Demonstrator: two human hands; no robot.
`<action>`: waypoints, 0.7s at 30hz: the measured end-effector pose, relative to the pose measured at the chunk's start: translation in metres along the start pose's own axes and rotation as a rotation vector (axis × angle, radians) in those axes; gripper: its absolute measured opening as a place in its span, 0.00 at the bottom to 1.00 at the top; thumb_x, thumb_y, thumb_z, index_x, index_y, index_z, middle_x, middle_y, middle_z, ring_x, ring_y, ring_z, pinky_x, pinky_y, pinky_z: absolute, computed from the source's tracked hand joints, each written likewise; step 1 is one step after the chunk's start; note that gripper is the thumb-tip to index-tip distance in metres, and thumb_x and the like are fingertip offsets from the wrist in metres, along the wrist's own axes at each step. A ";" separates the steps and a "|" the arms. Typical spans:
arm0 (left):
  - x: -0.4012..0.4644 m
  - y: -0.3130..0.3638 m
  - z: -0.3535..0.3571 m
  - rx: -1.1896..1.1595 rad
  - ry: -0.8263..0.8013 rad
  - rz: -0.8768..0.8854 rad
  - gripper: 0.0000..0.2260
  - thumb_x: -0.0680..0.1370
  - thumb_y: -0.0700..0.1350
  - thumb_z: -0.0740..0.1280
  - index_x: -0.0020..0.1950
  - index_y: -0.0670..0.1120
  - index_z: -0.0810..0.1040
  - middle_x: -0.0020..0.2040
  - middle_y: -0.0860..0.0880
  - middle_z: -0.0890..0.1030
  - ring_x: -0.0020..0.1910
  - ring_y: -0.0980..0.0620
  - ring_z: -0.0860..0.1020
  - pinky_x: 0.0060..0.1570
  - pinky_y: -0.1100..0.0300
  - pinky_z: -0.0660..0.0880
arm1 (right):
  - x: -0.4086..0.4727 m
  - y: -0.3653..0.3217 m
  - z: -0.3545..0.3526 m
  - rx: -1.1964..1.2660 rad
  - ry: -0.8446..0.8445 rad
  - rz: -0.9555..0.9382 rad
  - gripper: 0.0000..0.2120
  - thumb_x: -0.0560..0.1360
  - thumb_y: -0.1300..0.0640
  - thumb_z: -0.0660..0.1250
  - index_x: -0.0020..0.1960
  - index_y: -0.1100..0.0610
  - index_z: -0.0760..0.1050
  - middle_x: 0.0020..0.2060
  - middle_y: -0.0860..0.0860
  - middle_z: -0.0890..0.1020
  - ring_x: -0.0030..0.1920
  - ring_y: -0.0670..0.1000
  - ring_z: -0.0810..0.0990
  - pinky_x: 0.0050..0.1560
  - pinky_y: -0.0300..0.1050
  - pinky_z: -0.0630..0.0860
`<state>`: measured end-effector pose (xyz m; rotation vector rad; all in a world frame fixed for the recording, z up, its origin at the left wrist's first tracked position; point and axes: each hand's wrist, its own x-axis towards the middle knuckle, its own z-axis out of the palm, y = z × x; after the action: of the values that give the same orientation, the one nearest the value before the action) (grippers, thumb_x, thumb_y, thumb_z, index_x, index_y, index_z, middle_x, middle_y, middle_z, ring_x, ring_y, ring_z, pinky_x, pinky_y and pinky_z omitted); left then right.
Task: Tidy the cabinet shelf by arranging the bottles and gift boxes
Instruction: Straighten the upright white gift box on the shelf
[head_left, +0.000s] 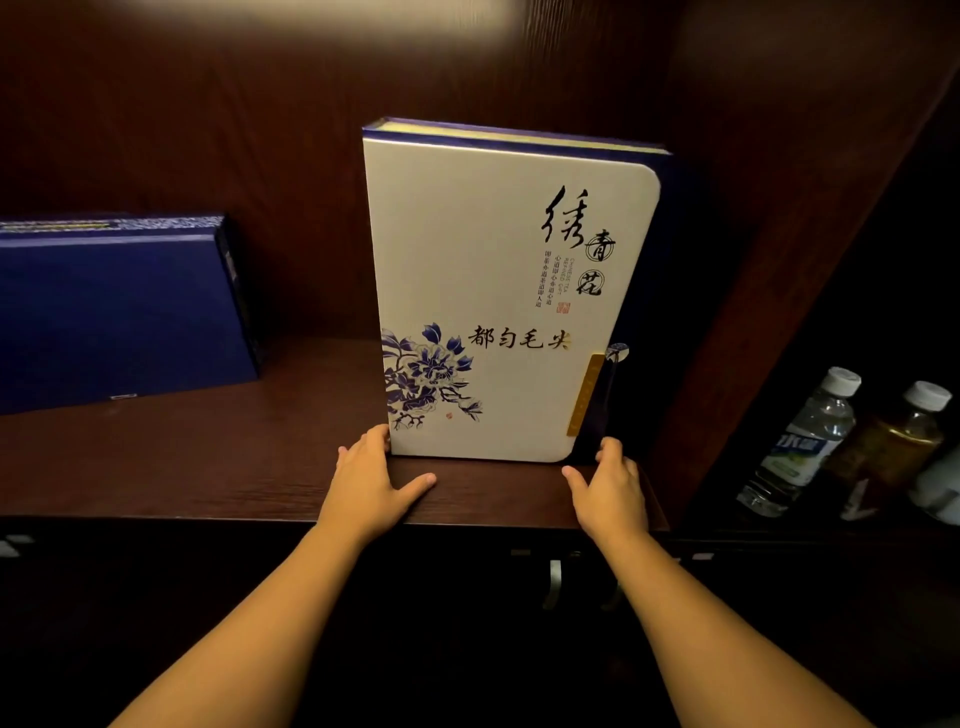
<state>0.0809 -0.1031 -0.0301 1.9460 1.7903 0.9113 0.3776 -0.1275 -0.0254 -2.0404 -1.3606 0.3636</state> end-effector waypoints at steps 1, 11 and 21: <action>-0.003 -0.001 -0.001 -0.010 0.002 0.005 0.39 0.68 0.64 0.75 0.71 0.50 0.64 0.64 0.50 0.76 0.66 0.47 0.72 0.75 0.41 0.49 | -0.003 0.000 -0.001 -0.003 -0.003 -0.001 0.26 0.76 0.48 0.70 0.69 0.55 0.65 0.65 0.58 0.73 0.59 0.60 0.77 0.49 0.51 0.75; -0.025 -0.011 -0.011 -0.094 -0.016 -0.015 0.39 0.66 0.65 0.75 0.70 0.51 0.64 0.63 0.51 0.78 0.66 0.46 0.74 0.76 0.40 0.50 | -0.025 0.000 -0.006 -0.013 -0.061 -0.014 0.26 0.78 0.50 0.67 0.71 0.56 0.62 0.66 0.58 0.72 0.61 0.60 0.75 0.53 0.52 0.74; -0.038 -0.014 -0.015 -0.153 0.021 -0.036 0.37 0.67 0.63 0.76 0.69 0.52 0.65 0.63 0.52 0.79 0.70 0.43 0.70 0.76 0.41 0.53 | -0.036 -0.001 -0.014 -0.014 -0.111 -0.063 0.30 0.79 0.52 0.67 0.75 0.59 0.59 0.67 0.59 0.73 0.66 0.61 0.72 0.60 0.53 0.72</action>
<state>0.0610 -0.1409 -0.0368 1.8111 1.7079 1.0283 0.3696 -0.1646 -0.0190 -2.0090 -1.4938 0.4460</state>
